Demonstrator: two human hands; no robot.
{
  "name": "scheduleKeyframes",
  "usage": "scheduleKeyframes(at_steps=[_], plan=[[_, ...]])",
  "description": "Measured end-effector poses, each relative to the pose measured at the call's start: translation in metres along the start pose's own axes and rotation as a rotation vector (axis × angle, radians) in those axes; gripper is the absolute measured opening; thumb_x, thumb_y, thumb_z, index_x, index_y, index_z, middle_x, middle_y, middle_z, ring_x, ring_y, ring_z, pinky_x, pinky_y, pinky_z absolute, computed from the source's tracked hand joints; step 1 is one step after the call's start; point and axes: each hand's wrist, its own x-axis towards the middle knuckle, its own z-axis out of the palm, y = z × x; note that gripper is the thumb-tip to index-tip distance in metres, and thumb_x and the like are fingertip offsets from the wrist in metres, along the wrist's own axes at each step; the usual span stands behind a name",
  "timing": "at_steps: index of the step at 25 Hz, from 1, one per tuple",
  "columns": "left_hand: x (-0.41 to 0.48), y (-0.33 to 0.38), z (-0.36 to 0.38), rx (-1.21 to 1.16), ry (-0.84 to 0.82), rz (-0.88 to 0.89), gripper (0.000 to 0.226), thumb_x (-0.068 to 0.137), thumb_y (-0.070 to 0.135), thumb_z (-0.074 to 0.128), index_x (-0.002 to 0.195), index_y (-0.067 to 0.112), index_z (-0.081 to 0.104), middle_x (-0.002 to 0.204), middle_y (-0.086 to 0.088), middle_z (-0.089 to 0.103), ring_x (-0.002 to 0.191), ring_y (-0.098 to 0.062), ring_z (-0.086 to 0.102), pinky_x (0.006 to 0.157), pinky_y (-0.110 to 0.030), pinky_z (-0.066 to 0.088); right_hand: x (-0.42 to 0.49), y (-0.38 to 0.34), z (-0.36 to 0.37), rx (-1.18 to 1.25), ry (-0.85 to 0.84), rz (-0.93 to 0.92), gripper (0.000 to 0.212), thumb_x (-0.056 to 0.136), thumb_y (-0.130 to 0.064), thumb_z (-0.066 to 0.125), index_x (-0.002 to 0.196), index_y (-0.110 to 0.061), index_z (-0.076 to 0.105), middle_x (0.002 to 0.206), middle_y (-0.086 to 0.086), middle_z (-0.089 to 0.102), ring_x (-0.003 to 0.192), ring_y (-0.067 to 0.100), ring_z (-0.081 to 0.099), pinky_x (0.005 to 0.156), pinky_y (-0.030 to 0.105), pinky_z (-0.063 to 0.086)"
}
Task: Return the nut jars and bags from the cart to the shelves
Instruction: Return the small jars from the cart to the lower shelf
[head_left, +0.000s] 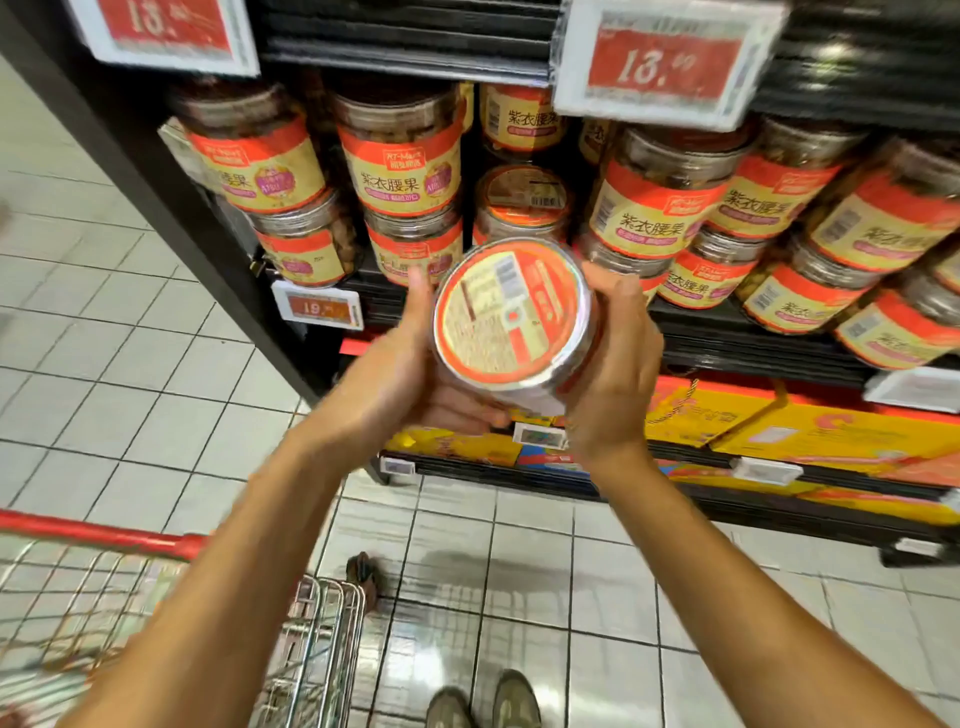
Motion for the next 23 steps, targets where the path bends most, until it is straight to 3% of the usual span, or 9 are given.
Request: scheduleKeyframes(at_steps=[2, 5, 7, 10, 12, 15, 19, 21, 23], plan=[[-0.008, -0.029, 0.015, 0.210, 0.339, 0.349, 0.060, 0.095, 0.054, 0.028, 0.083, 0.019, 0.076, 0.090, -0.018, 0.072, 0.090, -0.036, 0.066, 0.073, -0.039, 0.057, 0.000, 0.002, 0.015, 0.356, 0.229, 0.436, 0.060, 0.099, -0.032, 0.029, 0.057, -0.025, 0.071, 0.067, -0.013, 0.068, 0.074, 0.004, 0.062, 0.079, 0.026, 0.050], [-0.019, -0.060, 0.031, 0.248, 0.428, 0.619, 0.050, 0.093, 0.044, 0.031, 0.126, 0.017, 0.058, 0.127, -0.004, 0.061, 0.121, -0.010, 0.053, 0.105, -0.030, 0.040, -0.002, 0.007, 0.023, 0.234, 0.308, 0.678, 0.051, 0.098, -0.032, 0.029, 0.060, -0.018, 0.061, 0.065, -0.005, 0.064, 0.071, 0.011, 0.059, 0.076, 0.039, 0.051], [-0.016, -0.054, 0.044, 0.085, 0.325, 0.570, 0.062, 0.090, 0.053, 0.027, 0.140, 0.020, 0.041, 0.143, 0.000, 0.047, 0.132, -0.007, 0.042, 0.112, -0.030, 0.032, -0.014, -0.003, 0.024, 0.123, 0.197, 0.579, 0.042, 0.098, -0.038, 0.030, 0.074, -0.024, 0.062, 0.080, -0.003, 0.068, 0.077, 0.007, 0.062, 0.067, 0.025, 0.050], [-0.004, -0.031, 0.039, -0.337, 0.305, 0.566, 0.056, 0.086, 0.058, 0.025, 0.125, 0.026, 0.049, 0.132, 0.001, 0.057, 0.123, -0.014, 0.054, 0.106, -0.039, 0.042, -0.029, -0.017, 0.011, -0.005, 0.006, 0.310, 0.042, 0.091, -0.048, 0.027, 0.089, -0.030, 0.065, 0.095, -0.003, 0.068, 0.087, -0.001, 0.062, 0.066, 0.005, 0.044], [0.003, -0.020, 0.025, -0.426, 0.261, 0.564, 0.056, 0.087, 0.058, 0.029, 0.122, 0.023, 0.056, 0.123, 0.001, 0.065, 0.115, -0.015, 0.060, 0.098, -0.036, 0.049, -0.029, -0.023, 0.001, -0.031, -0.006, 0.286, 0.042, 0.090, -0.042, 0.029, 0.084, -0.023, 0.066, 0.091, -0.001, 0.069, 0.085, 0.003, 0.063, 0.068, 0.008, 0.045], [0.010, -0.017, 0.023, -0.240, 0.196, 0.488, 0.051, 0.085, 0.061, 0.038, 0.113, 0.027, 0.064, 0.118, -0.001, 0.068, 0.112, -0.018, 0.063, 0.098, -0.041, 0.048, -0.031, -0.025, -0.003, 0.036, -0.012, 0.371, 0.041, 0.087, -0.044, 0.030, 0.094, -0.021, 0.064, 0.104, 0.004, 0.066, 0.097, 0.008, 0.061, 0.077, 0.017, 0.047], [0.017, -0.022, 0.029, -0.111, 0.473, 0.404, 0.037, 0.082, 0.066, 0.033, 0.092, 0.048, 0.064, 0.112, 0.008, 0.064, 0.110, -0.011, 0.060, 0.101, -0.042, 0.043, -0.041, -0.019, -0.003, 0.139, -0.054, 0.340, 0.043, 0.088, -0.050, 0.036, 0.119, -0.030, 0.058, 0.121, -0.014, 0.063, 0.117, 0.000, 0.054, 0.089, 0.015, 0.047], [0.016, -0.013, 0.034, -0.055, 0.592, 0.472, 0.034, 0.087, 0.060, 0.030, 0.075, 0.052, 0.061, 0.099, 0.017, 0.063, 0.098, 0.000, 0.059, 0.095, -0.029, 0.045, -0.037, -0.017, -0.001, 0.076, -0.039, 0.253, 0.051, 0.084, -0.053, 0.038, 0.126, -0.029, 0.055, 0.129, -0.012, 0.056, 0.123, 0.003, 0.049, 0.098, 0.023, 0.044], [0.018, -0.005, 0.039, -0.013, 0.682, 0.545, 0.035, 0.094, 0.051, 0.032, 0.073, 0.036, 0.055, 0.077, 0.026, 0.062, 0.075, 0.011, 0.055, 0.071, -0.011, 0.044, -0.027, -0.015, 0.002, 0.035, 0.010, 0.212, 0.056, 0.082, -0.052, 0.039, 0.126, -0.021, 0.055, 0.131, -0.001, 0.053, 0.125, 0.009, 0.049, 0.104, 0.035, 0.041]])
